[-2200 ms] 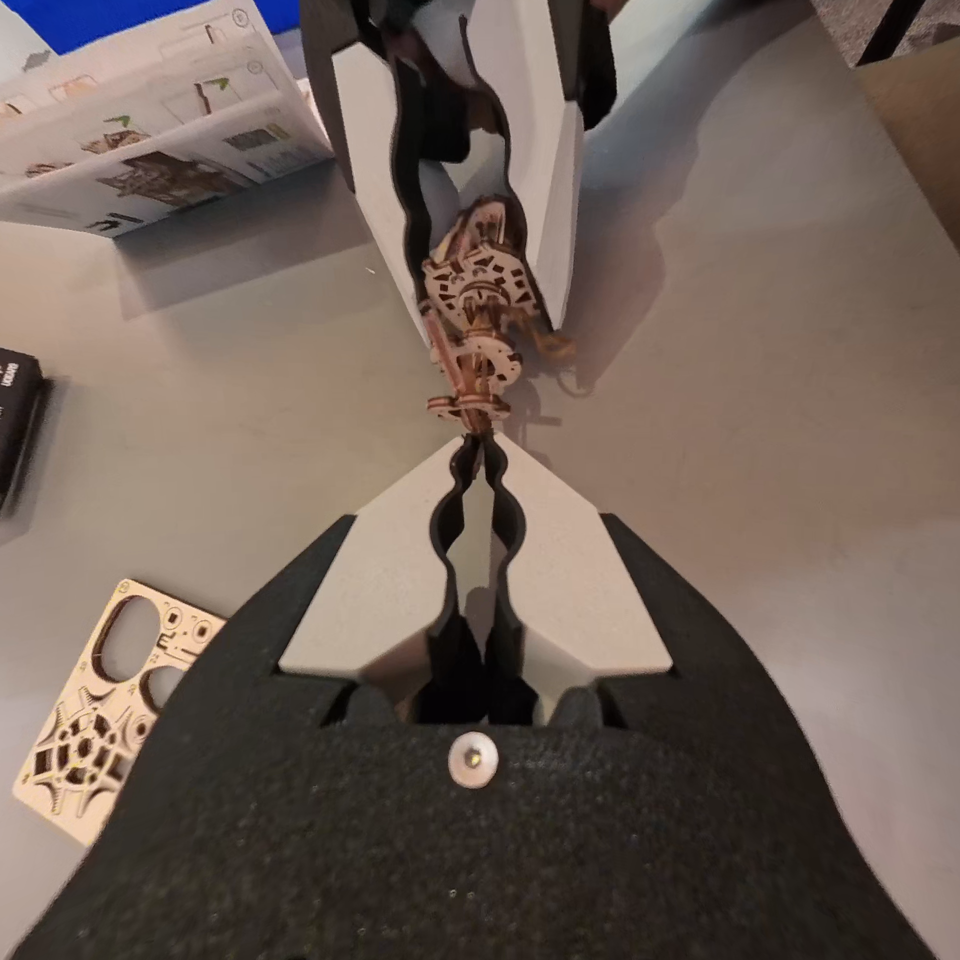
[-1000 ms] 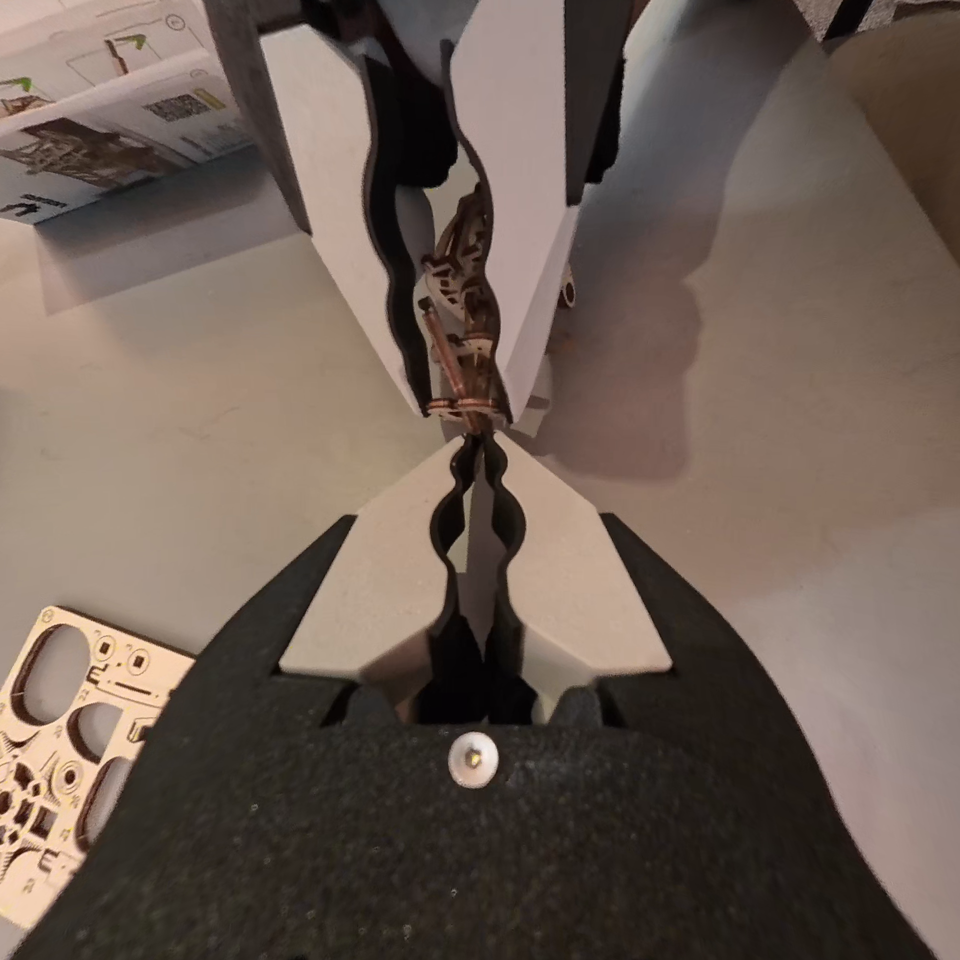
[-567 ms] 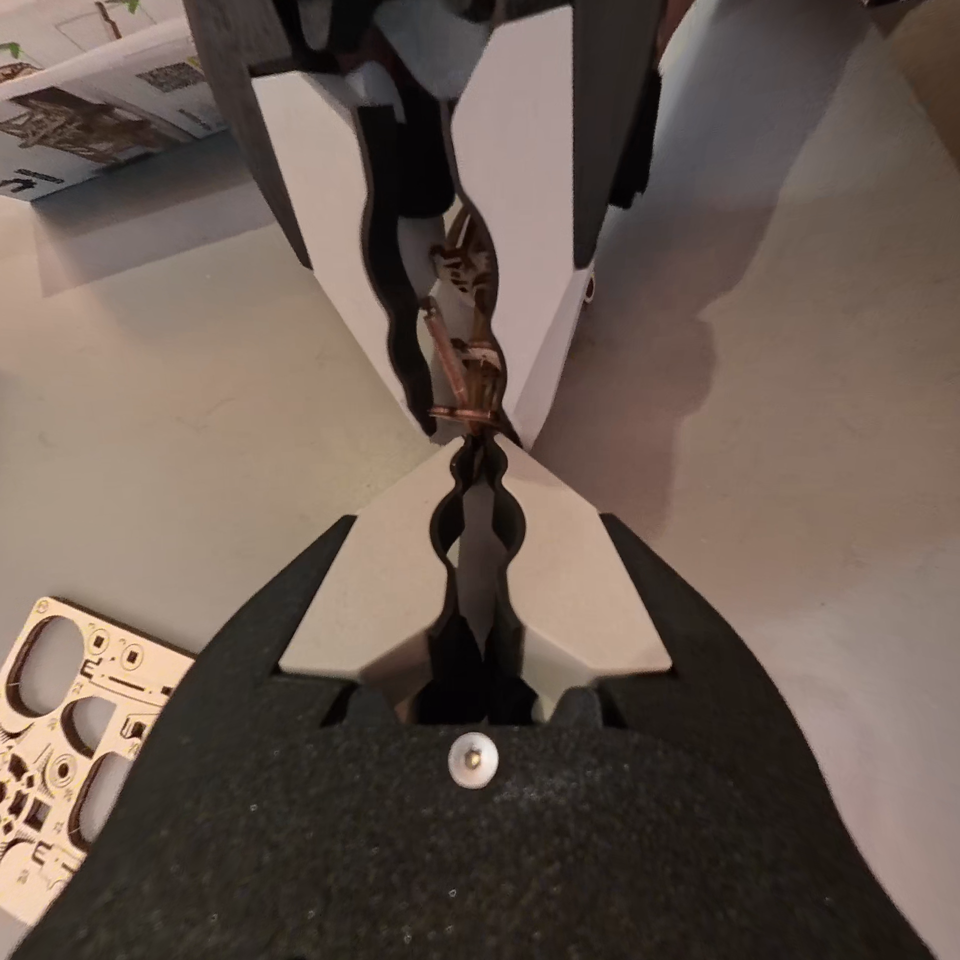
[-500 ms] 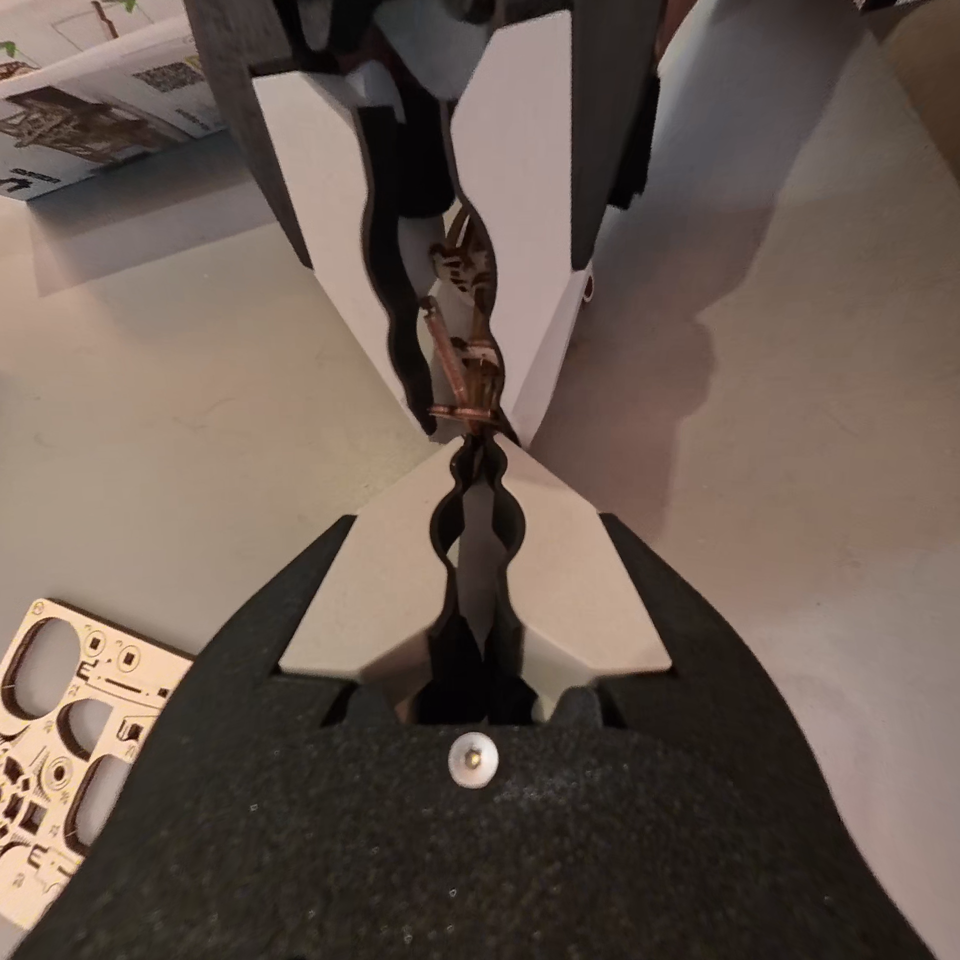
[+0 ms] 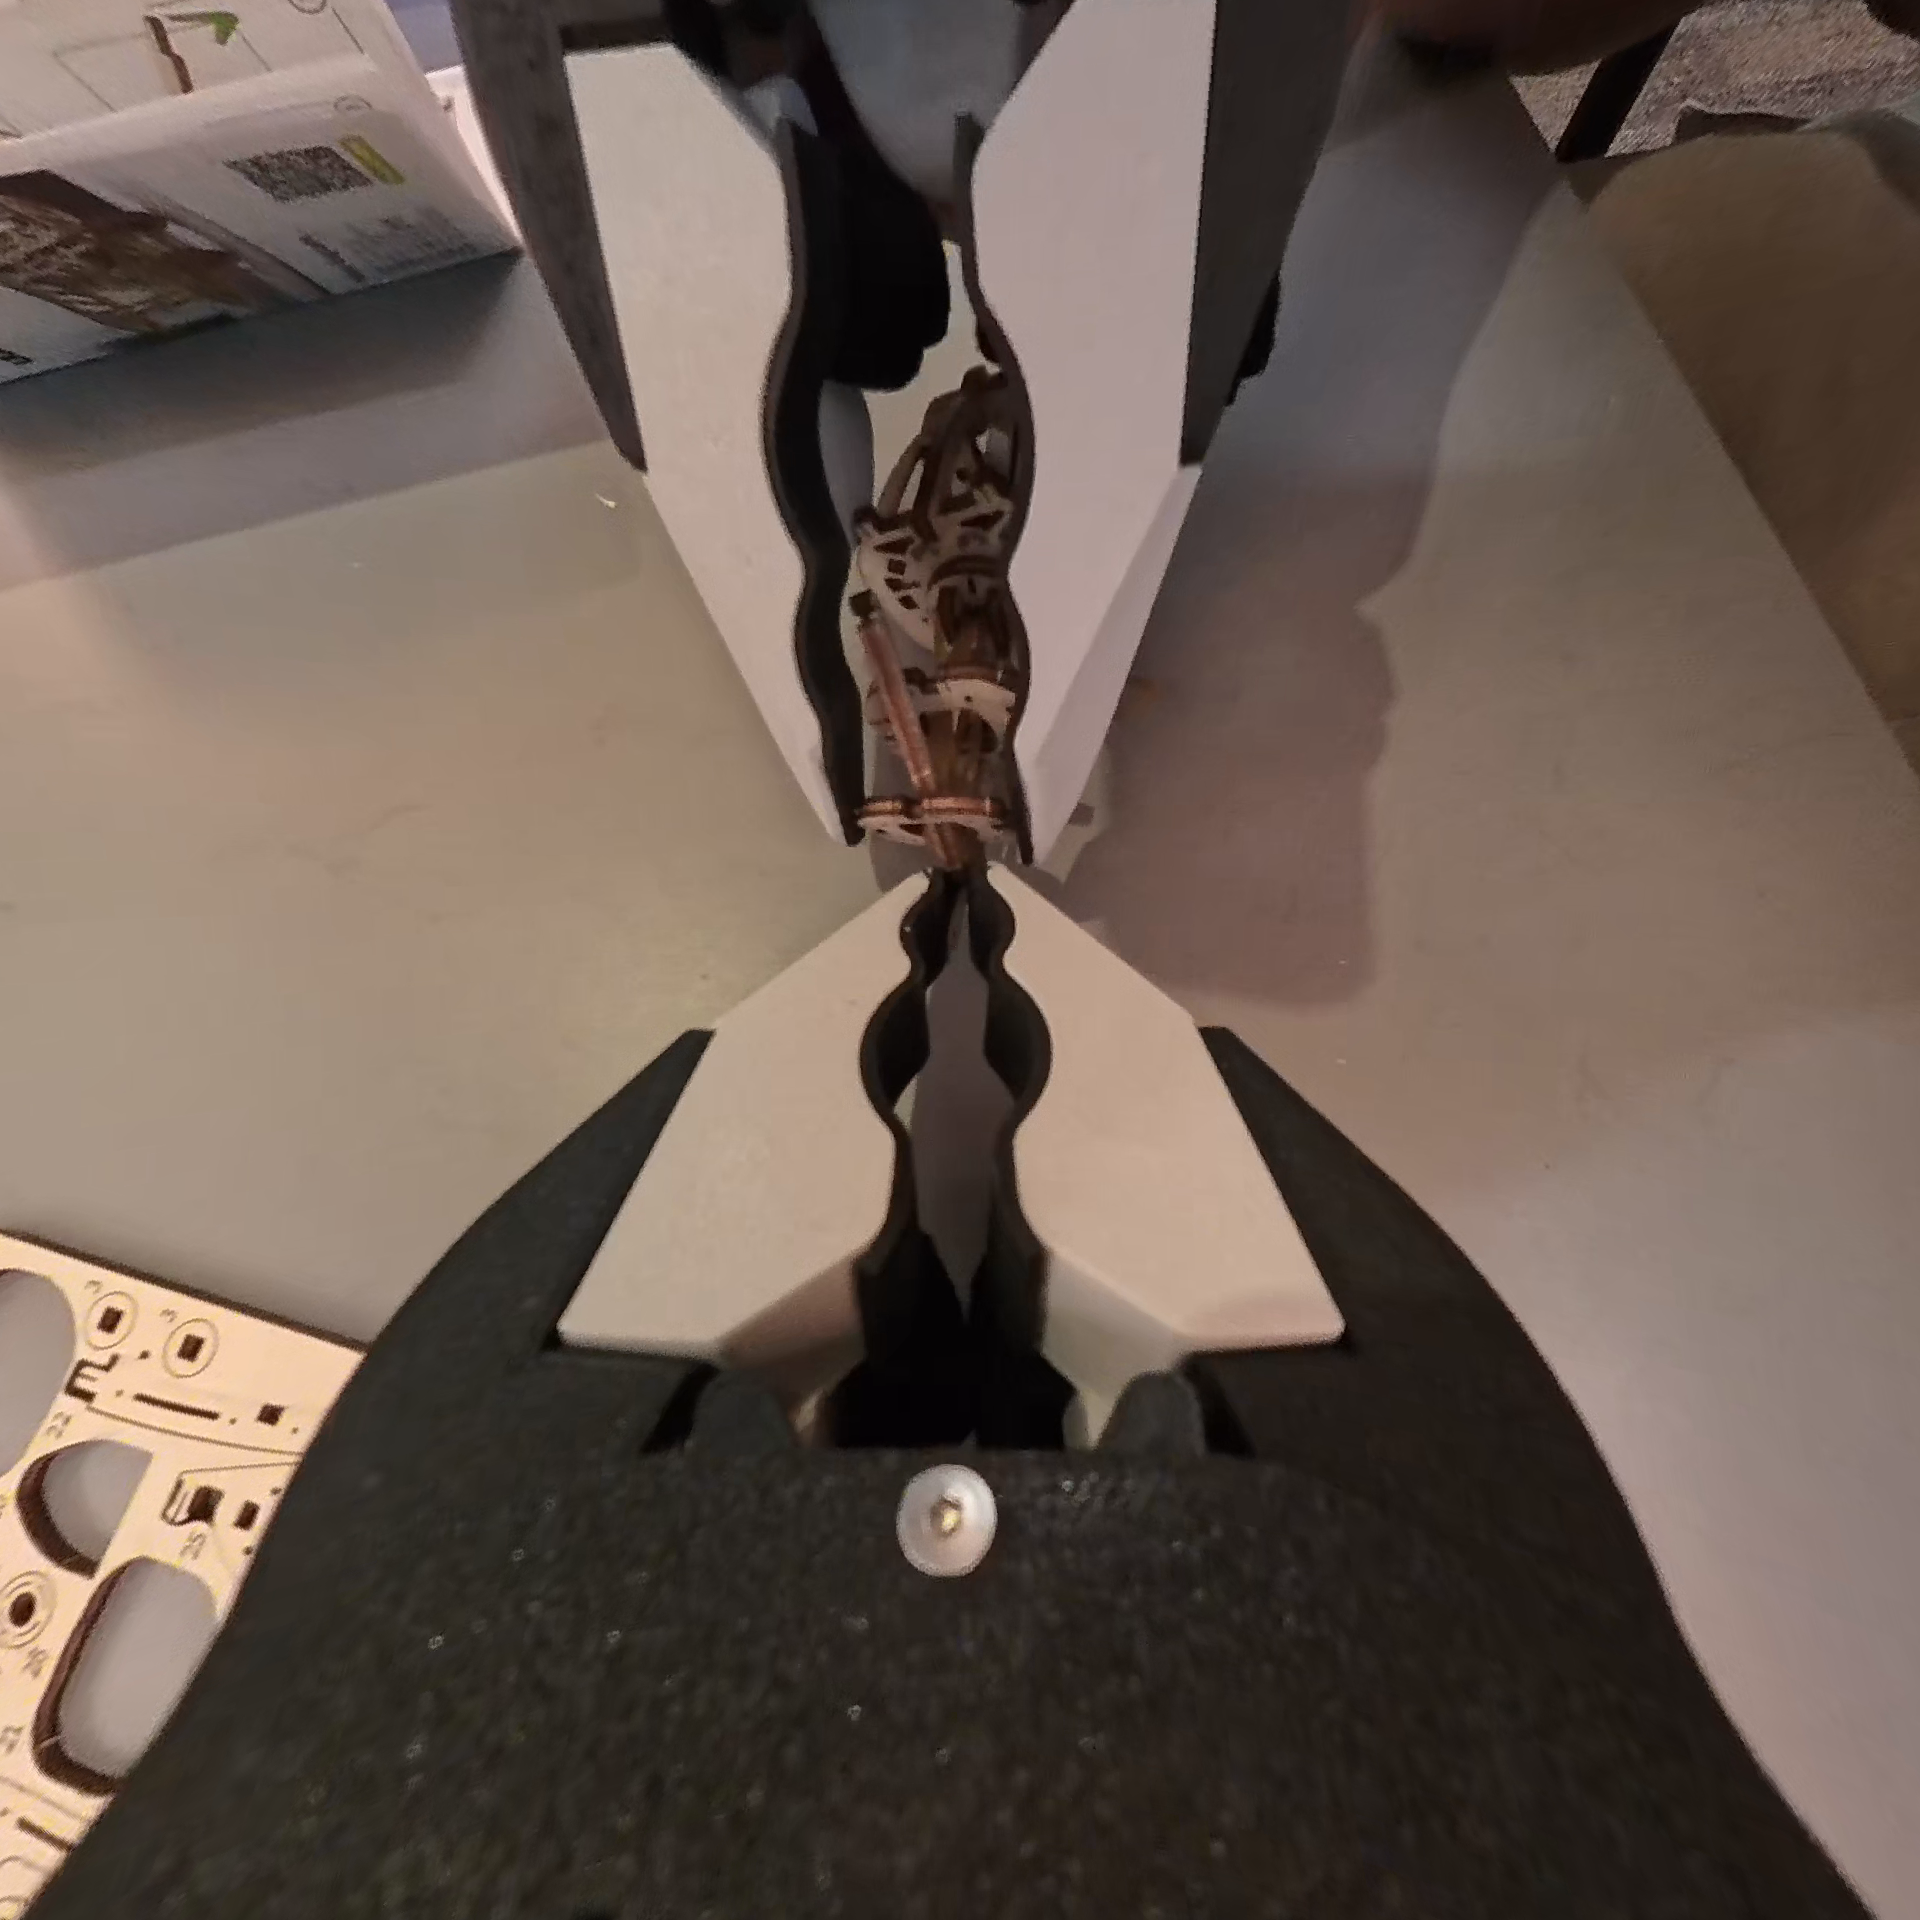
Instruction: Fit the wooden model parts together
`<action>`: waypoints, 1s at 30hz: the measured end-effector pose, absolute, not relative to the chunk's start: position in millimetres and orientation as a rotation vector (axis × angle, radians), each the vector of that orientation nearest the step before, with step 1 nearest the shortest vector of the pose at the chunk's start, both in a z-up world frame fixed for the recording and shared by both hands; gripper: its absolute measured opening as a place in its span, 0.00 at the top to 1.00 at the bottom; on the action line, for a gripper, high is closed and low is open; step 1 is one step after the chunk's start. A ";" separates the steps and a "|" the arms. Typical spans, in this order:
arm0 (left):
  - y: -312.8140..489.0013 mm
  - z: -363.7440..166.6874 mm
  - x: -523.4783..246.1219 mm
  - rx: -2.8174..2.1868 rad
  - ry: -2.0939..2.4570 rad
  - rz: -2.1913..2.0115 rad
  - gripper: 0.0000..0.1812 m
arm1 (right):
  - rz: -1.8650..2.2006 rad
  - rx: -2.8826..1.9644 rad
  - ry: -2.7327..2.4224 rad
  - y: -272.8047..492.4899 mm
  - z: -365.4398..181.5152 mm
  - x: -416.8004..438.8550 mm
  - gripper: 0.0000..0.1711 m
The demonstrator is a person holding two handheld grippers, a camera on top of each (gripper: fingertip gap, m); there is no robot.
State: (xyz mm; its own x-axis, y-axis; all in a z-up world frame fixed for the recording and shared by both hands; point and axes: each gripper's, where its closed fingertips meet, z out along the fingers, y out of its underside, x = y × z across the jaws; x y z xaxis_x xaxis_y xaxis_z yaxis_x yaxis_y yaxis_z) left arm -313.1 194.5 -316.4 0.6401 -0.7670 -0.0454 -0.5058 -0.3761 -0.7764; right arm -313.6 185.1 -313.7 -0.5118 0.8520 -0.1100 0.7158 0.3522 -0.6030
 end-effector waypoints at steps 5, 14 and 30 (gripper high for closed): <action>198.3 -323.0 -314.6 -2.090 0.991 -0.329 0.99 | 0.950 -1.343 -2.392 188.5 -301.4 -308.6 0.76; 194.1 -322.7 -321.9 -2.104 1.001 -0.308 0.93 | 0.937 -1.447 -2.422 212.6 -296.1 -303.1 0.86; 197.8 -326.8 -319.0 -2.066 1.037 -0.225 0.99 | 1.446 -1.962 -2.711 214.6 -299.9 -314.1 0.99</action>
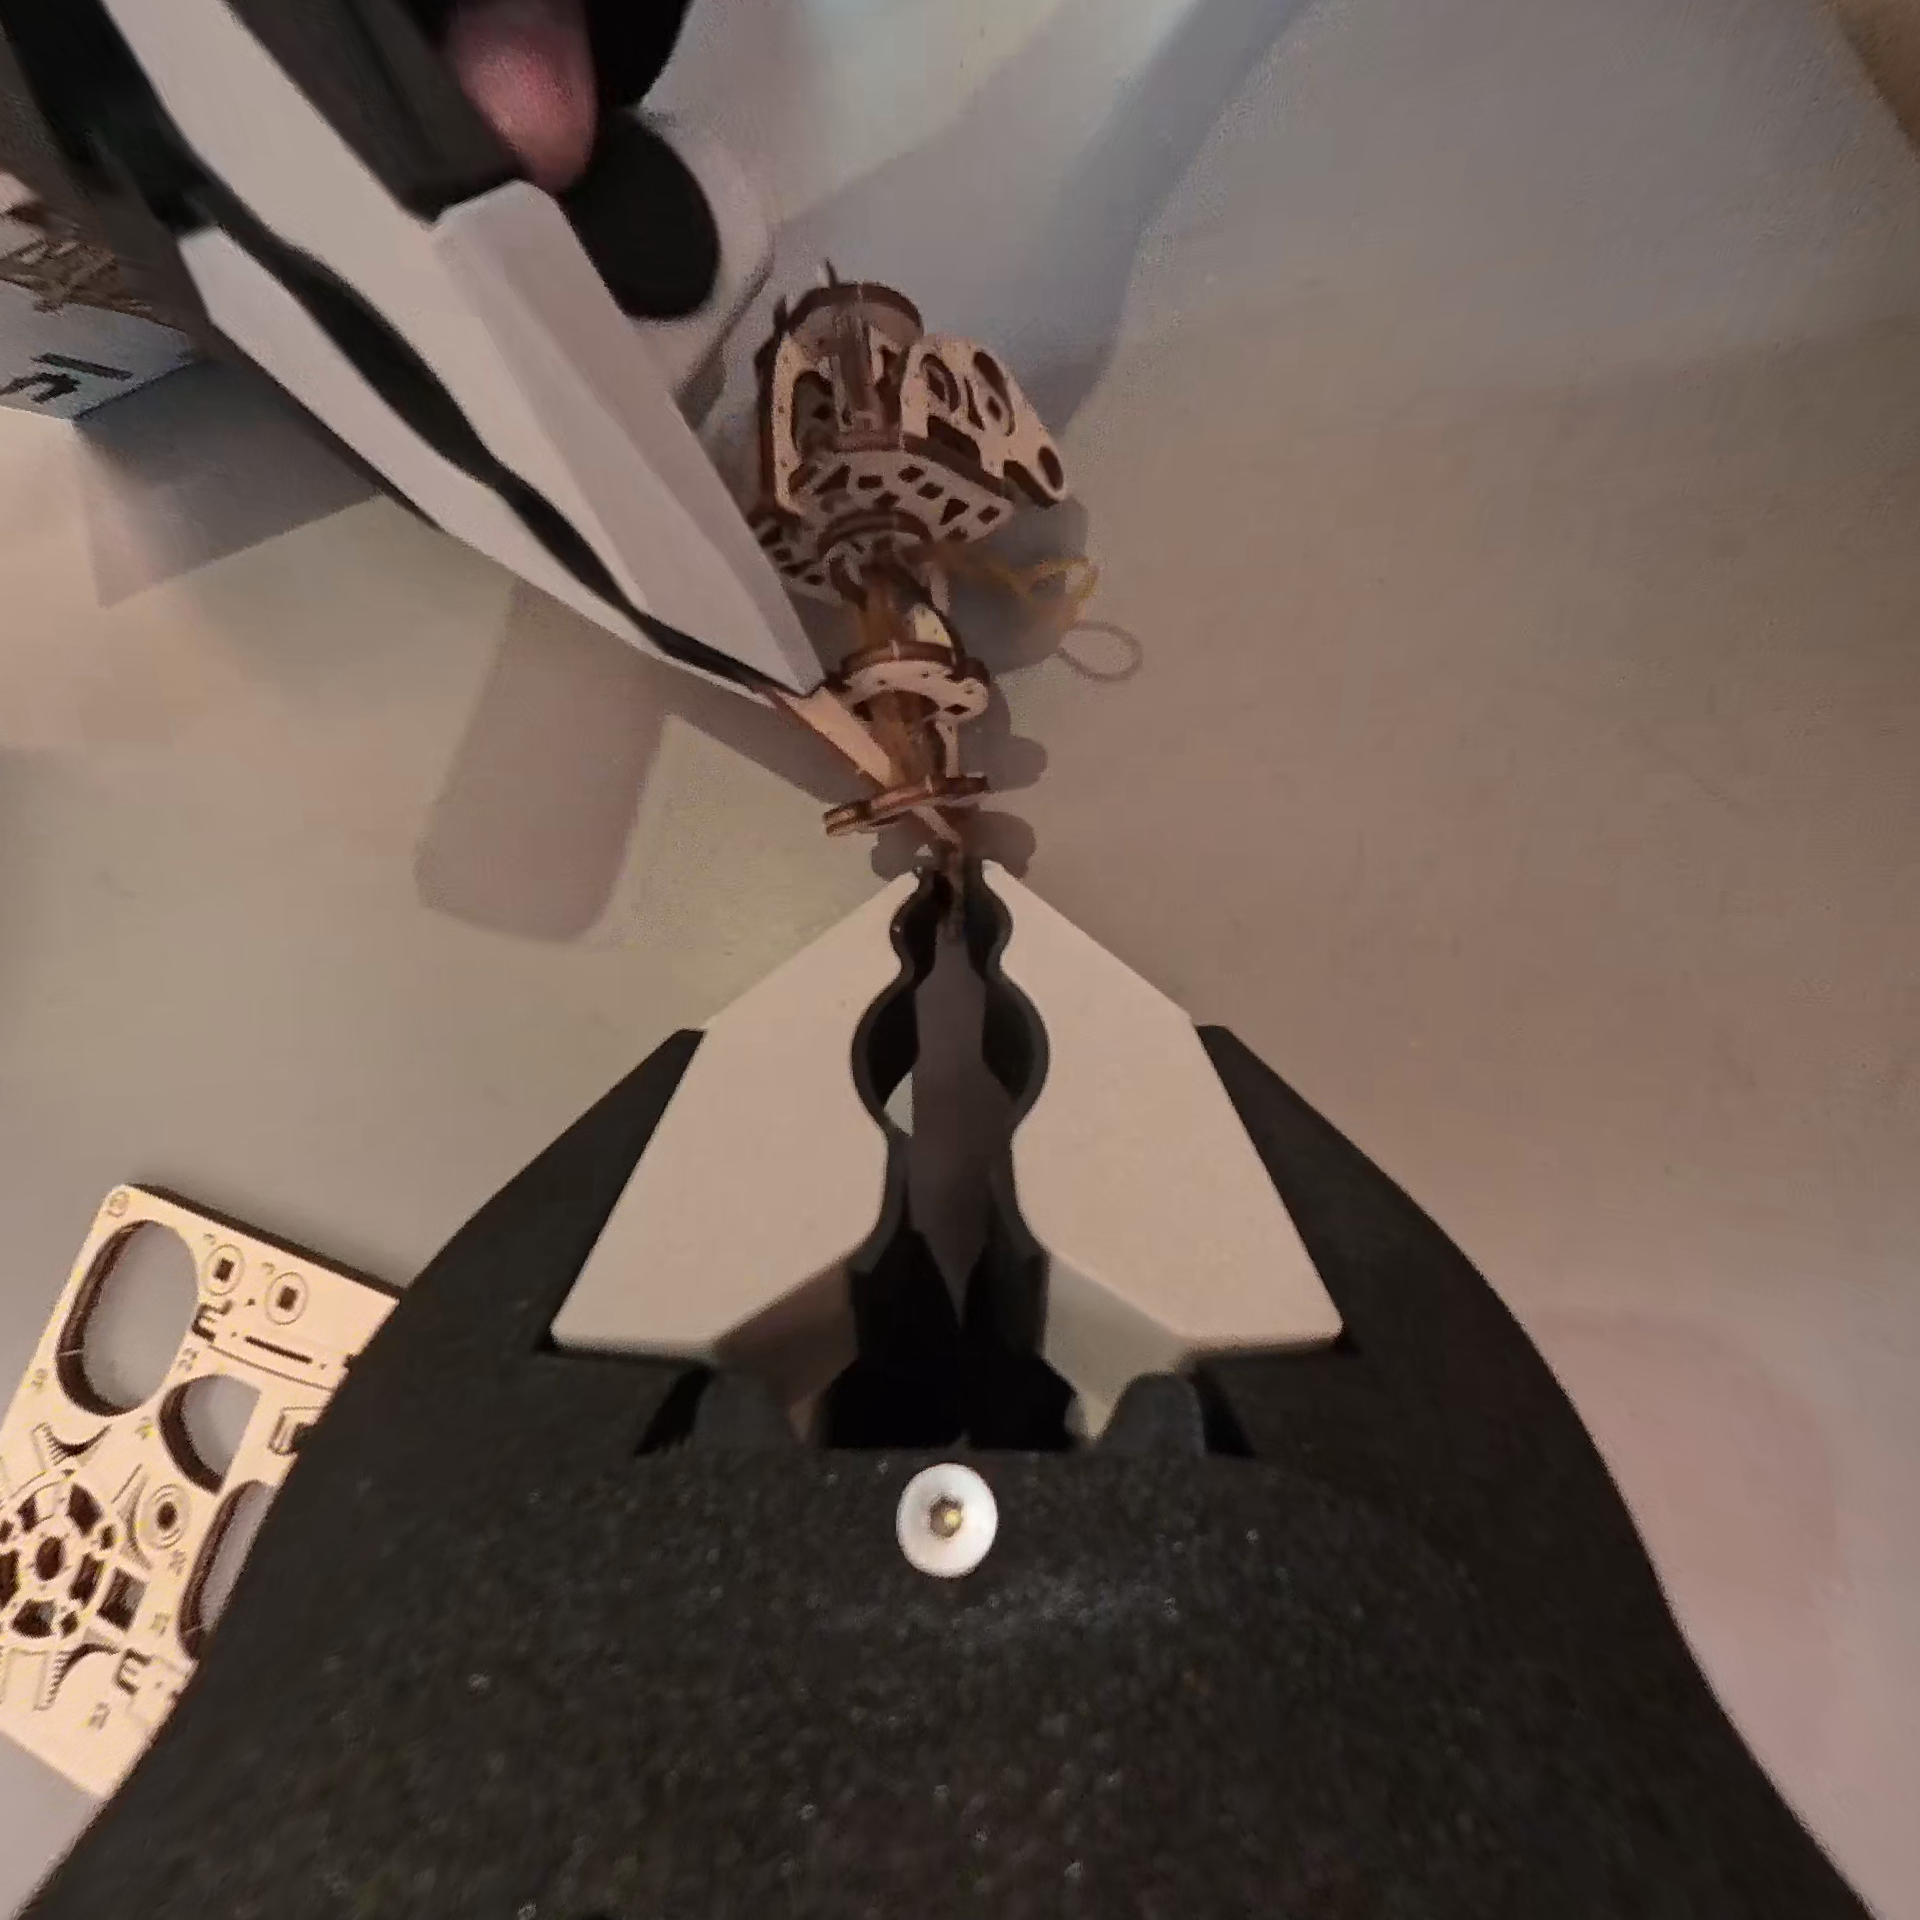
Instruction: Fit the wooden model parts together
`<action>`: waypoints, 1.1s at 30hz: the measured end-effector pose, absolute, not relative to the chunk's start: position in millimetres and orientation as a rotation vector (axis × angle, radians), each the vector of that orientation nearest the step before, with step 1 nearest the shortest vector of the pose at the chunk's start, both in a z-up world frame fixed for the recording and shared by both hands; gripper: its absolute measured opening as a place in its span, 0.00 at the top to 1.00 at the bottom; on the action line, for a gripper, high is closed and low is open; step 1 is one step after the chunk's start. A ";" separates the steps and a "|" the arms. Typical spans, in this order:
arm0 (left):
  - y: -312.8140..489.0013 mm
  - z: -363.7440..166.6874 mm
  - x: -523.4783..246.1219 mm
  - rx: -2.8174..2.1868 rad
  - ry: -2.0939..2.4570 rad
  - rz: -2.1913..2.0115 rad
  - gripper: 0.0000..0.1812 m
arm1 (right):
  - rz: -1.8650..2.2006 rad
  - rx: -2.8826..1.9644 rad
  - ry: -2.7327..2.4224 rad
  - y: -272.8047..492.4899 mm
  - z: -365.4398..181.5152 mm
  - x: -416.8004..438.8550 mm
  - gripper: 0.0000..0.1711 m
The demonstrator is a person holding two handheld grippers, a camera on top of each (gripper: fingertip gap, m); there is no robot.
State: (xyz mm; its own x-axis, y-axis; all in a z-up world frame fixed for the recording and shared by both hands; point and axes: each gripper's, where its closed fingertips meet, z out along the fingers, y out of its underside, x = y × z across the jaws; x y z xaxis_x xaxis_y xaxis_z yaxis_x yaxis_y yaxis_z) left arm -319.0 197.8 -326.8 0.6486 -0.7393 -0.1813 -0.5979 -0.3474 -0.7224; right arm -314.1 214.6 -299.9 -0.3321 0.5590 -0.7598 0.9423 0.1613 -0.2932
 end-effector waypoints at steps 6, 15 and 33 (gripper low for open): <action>201.2 -326.5 -316.5 -2.029 1.067 -0.154 0.99 | -0.994 1.431 1.798 218.5 -306.0 -314.6 0.99; 205.3 -325.3 -319.4 -1.923 1.167 0.010 0.99 | -0.900 1.350 2.017 219.1 -302.6 -320.3 0.98; 206.3 -324.5 -321.7 -1.826 1.254 0.114 0.99 | -0.873 1.299 2.103 229.2 -294.4 -320.9 0.99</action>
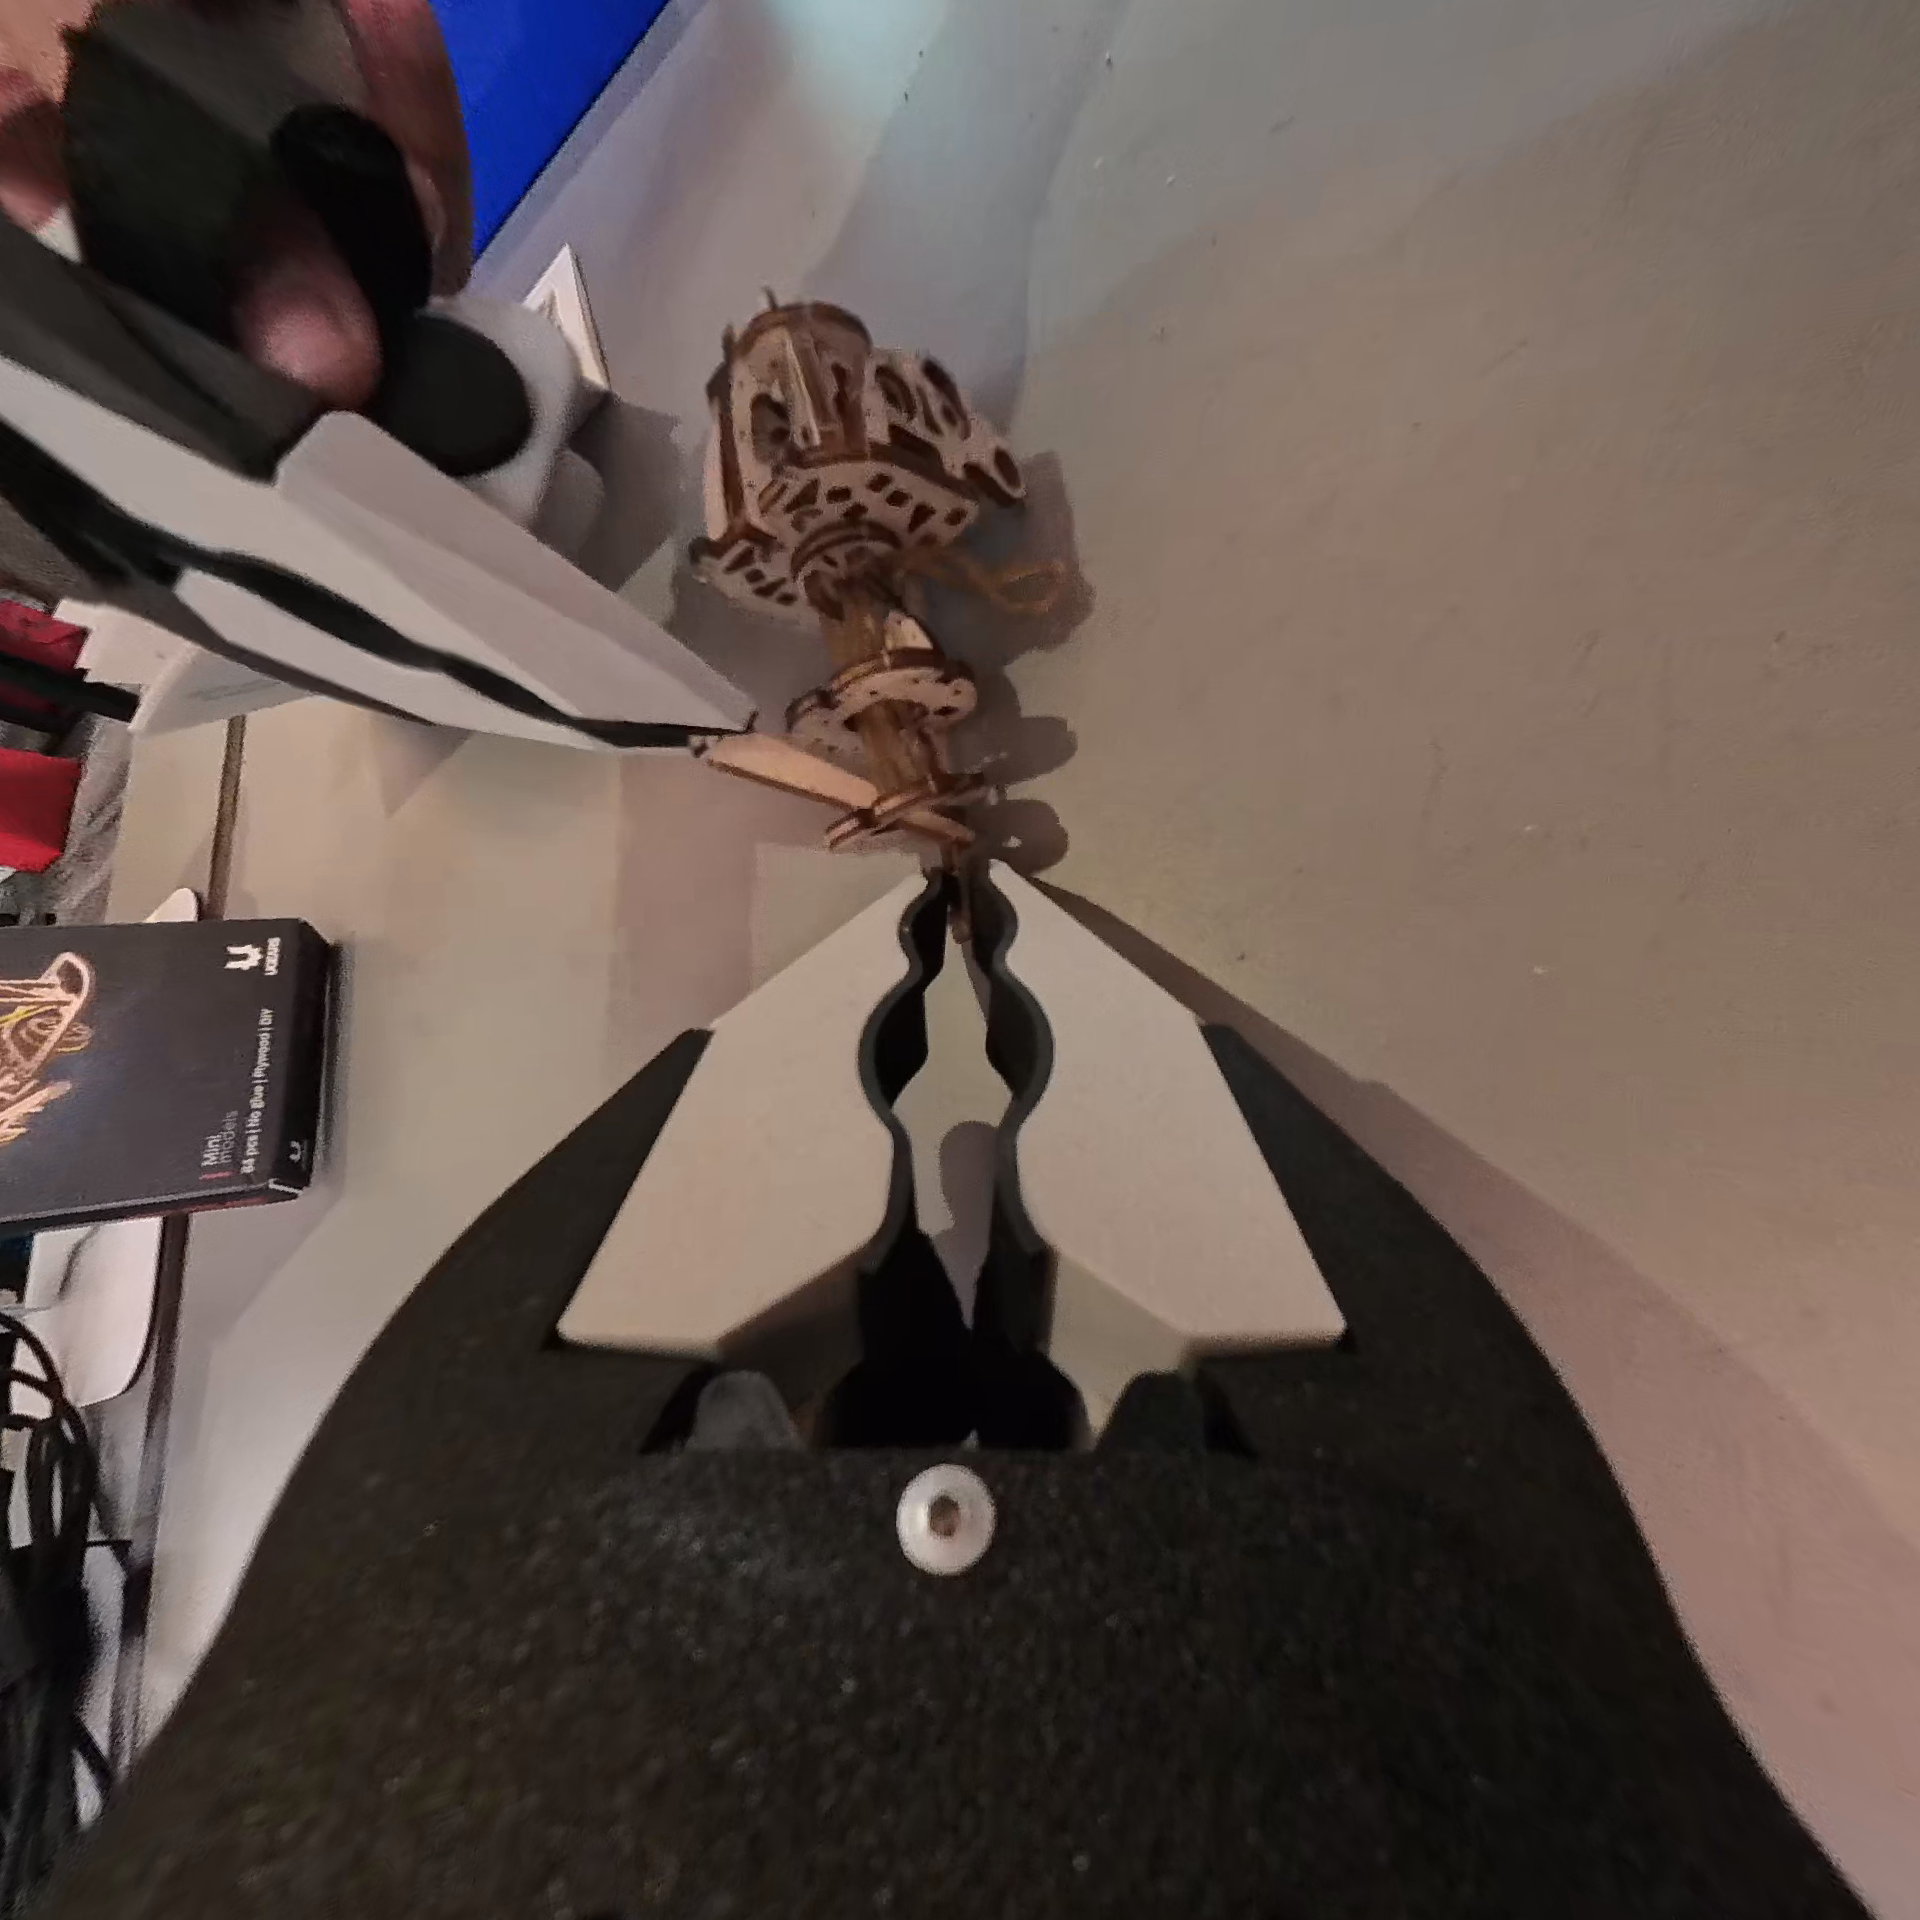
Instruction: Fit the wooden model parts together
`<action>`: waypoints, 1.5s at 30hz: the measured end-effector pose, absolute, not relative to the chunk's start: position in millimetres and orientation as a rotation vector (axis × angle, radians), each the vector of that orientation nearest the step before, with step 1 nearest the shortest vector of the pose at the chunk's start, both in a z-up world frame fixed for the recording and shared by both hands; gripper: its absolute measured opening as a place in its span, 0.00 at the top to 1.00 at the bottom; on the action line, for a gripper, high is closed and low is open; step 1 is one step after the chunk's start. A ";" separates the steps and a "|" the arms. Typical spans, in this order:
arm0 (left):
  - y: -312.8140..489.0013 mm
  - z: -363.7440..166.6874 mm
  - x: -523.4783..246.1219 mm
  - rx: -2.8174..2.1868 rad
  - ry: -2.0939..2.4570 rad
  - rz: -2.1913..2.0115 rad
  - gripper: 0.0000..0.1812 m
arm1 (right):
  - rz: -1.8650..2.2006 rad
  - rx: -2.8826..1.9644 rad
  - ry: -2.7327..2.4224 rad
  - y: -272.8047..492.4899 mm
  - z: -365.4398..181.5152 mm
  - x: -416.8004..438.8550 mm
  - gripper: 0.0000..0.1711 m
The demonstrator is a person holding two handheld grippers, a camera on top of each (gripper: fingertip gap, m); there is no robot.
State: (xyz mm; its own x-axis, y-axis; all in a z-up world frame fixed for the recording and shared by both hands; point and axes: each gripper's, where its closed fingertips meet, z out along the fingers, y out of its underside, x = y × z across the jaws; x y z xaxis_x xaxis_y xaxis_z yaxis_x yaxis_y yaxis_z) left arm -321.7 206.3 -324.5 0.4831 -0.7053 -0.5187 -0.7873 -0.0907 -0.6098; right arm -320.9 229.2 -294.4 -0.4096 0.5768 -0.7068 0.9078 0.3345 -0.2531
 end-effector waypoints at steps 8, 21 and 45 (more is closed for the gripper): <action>205.1 -324.6 -319.6 -1.798 1.282 0.129 0.99 | -0.708 1.272 1.951 227.8 -305.2 -320.2 0.98; 212.6 -317.5 -338.6 -1.895 1.069 0.207 0.97 | -0.777 1.373 2.034 238.0 -305.8 -330.4 0.99; 216.2 -321.8 -336.4 -1.992 0.973 0.122 0.96 | -0.815 1.388 2.043 234.7 -305.9 -334.7 0.98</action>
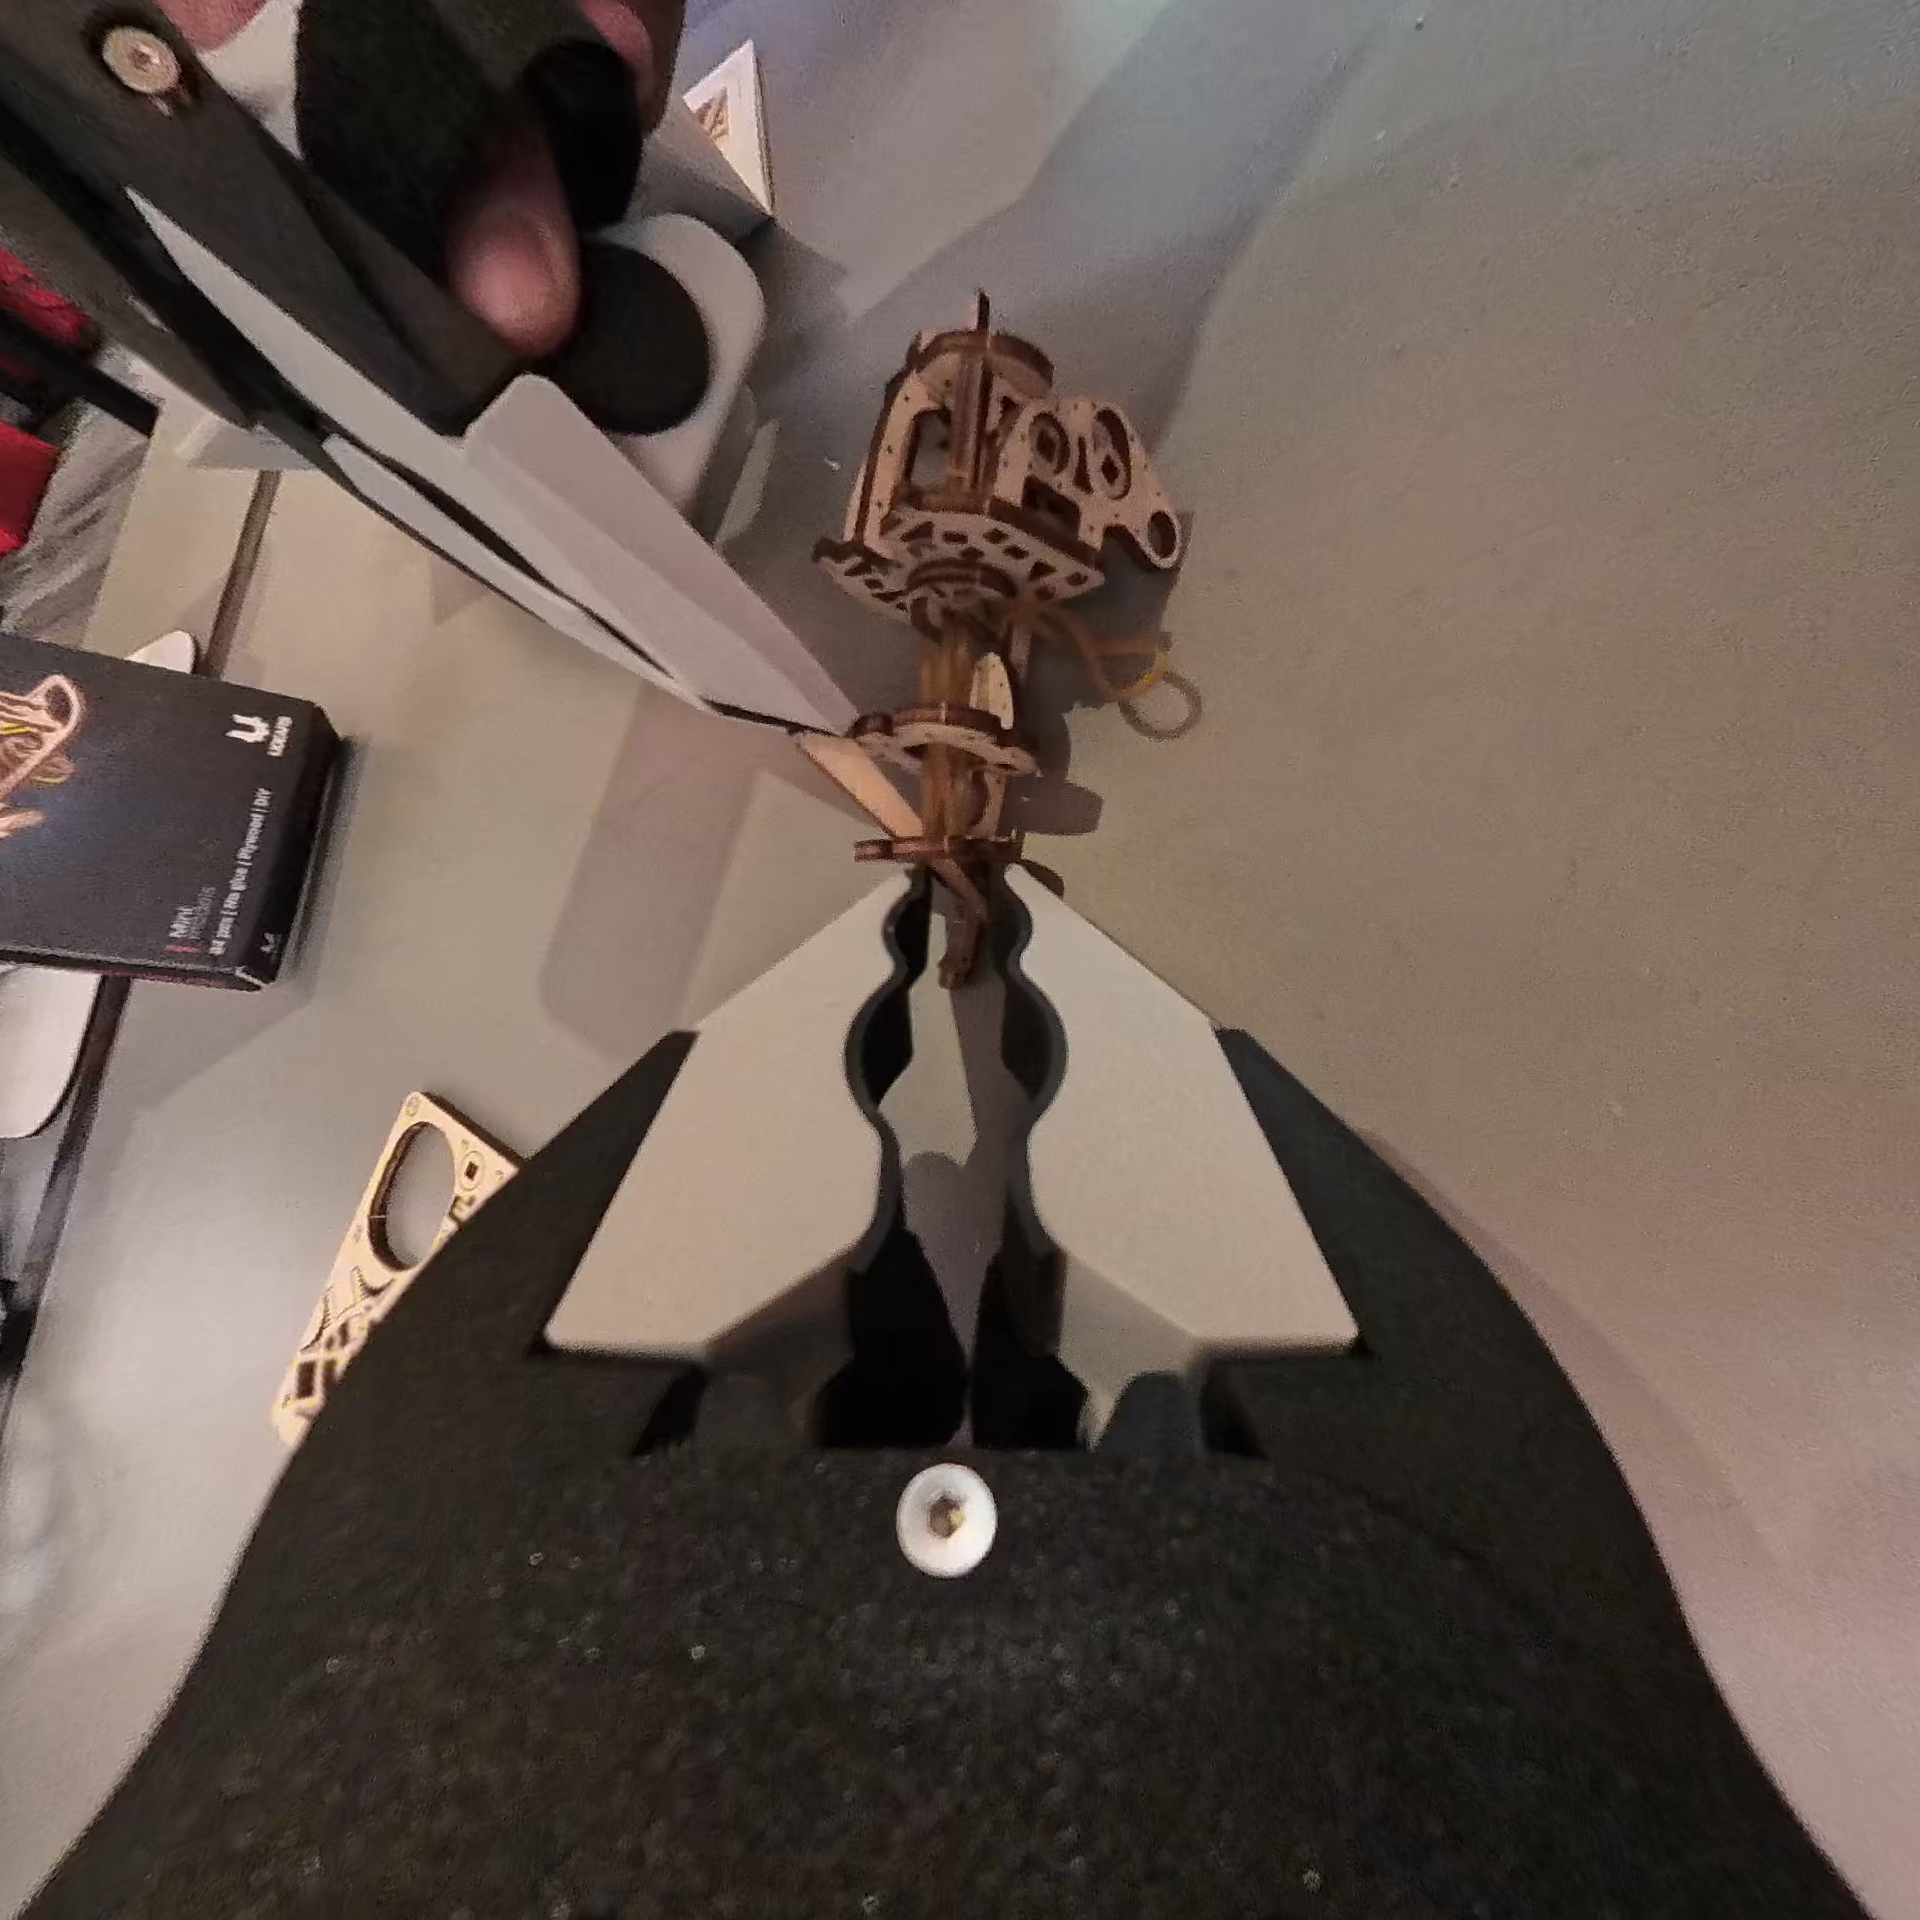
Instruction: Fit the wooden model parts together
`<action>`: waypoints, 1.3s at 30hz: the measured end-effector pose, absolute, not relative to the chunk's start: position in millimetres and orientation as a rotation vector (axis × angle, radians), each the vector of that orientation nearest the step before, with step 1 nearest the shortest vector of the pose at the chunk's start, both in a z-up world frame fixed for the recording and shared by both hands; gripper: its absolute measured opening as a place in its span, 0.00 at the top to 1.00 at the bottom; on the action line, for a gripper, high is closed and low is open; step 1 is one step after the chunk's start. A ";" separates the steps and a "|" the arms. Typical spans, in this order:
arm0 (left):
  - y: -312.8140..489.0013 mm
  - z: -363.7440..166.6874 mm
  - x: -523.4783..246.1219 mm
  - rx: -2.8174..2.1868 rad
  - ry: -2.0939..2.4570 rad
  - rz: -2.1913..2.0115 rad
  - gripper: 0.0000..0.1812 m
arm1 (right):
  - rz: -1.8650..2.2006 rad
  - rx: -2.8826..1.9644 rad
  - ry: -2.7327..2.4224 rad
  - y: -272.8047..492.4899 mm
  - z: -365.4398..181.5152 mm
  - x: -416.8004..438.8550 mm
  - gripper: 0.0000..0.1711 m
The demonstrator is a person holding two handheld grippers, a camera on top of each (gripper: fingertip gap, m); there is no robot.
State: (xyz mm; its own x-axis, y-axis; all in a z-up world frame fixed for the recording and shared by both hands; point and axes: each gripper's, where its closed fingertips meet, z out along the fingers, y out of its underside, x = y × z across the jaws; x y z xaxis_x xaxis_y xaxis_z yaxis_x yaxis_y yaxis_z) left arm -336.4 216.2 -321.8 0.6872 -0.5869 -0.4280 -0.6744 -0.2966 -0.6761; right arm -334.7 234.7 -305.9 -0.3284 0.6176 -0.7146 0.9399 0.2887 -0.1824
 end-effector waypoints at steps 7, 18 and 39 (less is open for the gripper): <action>219.3 -322.1 -340.9 -2.004 0.951 0.184 0.98 | -0.910 1.370 2.211 236.0 -304.2 -334.5 0.99; 213.6 -322.7 -339.1 -1.973 1.007 0.157 0.97 | -0.916 1.338 2.193 232.4 -304.7 -331.2 0.98; 215.2 -322.8 -344.5 -1.962 1.043 0.251 0.99 | -0.904 1.308 2.182 229.5 -300.8 -329.6 0.98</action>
State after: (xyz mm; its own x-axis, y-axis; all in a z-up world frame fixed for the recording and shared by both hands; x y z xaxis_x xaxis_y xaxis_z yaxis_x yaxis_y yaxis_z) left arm -344.5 215.2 -322.8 0.6277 -0.5736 -0.5262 -0.7503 -0.2659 -0.6053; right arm -329.6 229.5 -300.8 -0.4570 0.6026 -0.6542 0.8887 0.3398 -0.3079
